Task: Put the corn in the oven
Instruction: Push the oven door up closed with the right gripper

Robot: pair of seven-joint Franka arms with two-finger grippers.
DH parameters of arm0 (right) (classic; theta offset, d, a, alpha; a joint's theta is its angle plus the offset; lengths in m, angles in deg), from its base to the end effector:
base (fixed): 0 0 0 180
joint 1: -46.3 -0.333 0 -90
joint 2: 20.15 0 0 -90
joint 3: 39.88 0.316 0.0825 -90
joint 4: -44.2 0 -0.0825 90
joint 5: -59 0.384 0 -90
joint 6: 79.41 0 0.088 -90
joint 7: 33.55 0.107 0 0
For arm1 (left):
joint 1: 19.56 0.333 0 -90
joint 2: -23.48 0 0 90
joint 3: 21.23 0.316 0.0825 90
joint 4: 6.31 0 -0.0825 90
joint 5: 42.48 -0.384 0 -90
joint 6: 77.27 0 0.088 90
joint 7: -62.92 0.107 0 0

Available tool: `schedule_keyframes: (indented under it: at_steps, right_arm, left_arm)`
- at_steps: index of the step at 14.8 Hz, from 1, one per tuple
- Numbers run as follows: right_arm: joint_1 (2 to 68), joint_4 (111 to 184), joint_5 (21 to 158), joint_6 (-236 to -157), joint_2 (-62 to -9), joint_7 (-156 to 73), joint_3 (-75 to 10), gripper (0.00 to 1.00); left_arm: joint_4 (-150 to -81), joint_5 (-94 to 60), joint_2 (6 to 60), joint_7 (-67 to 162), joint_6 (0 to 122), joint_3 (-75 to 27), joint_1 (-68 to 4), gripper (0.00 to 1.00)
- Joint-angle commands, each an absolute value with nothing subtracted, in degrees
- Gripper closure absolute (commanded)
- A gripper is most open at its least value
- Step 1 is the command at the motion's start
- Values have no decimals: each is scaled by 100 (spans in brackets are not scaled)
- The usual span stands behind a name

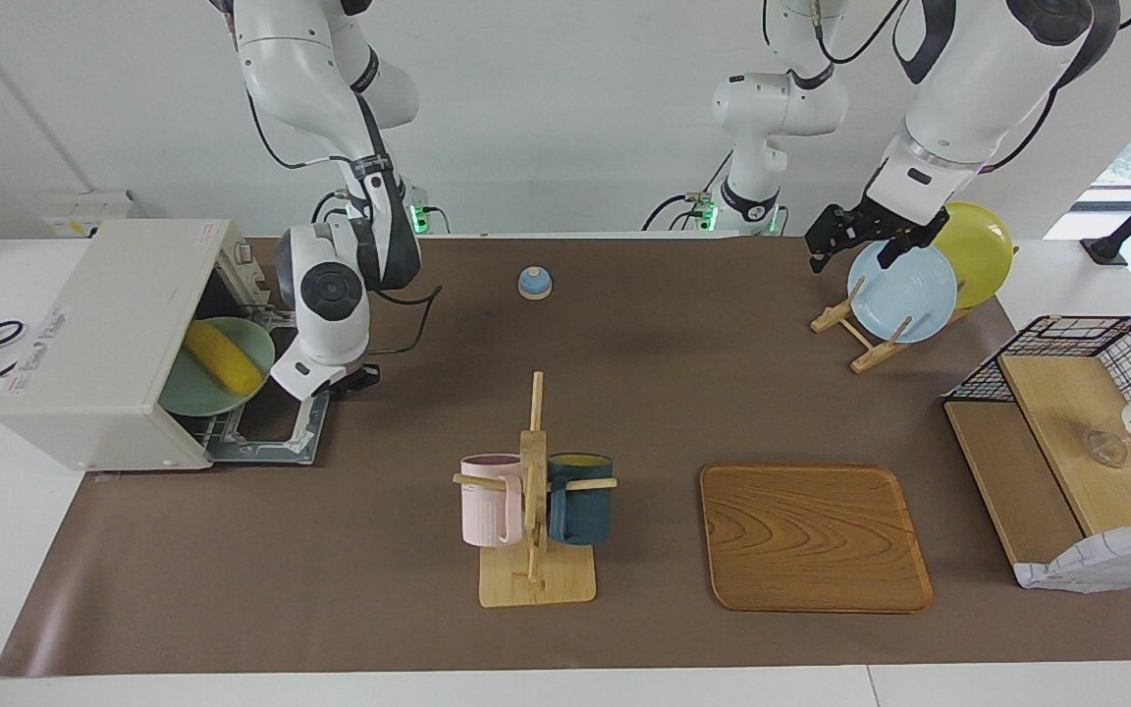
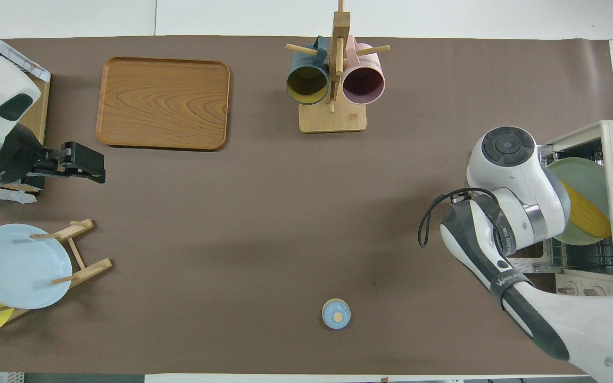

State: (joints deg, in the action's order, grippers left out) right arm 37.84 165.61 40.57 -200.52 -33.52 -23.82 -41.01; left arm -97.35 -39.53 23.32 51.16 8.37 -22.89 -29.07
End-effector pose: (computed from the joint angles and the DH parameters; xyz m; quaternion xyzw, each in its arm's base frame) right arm 0.5433 0.0553 0.2864 0.9816 0.0779 -0.0973 0.1446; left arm 0.5332 -0.1113 0.6114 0.9986 0.0044 -0.0499 0.0161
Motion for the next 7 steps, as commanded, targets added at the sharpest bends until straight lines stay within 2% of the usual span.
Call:
schedule_keyframes:
  at_steps: [1,5,7]
  right_arm:
    - [3786,16575,3634,-19816,-3289,-2318,-4068,100]
    - [3733,15900,3624,-18772,-3184,-2440,-4050,100]
    - [3891,15828,3641,-18638,-2974,-2922,-4050,100]
  left_arm:
    - [-9851,-3878,2216,5176,878,-2308,-2844,0]
    - [-9851,-3878,2216,5176,878,-2308,-2844,0]
    - [-9851,-3878,2216,5176,869,-2308,-2844,0]
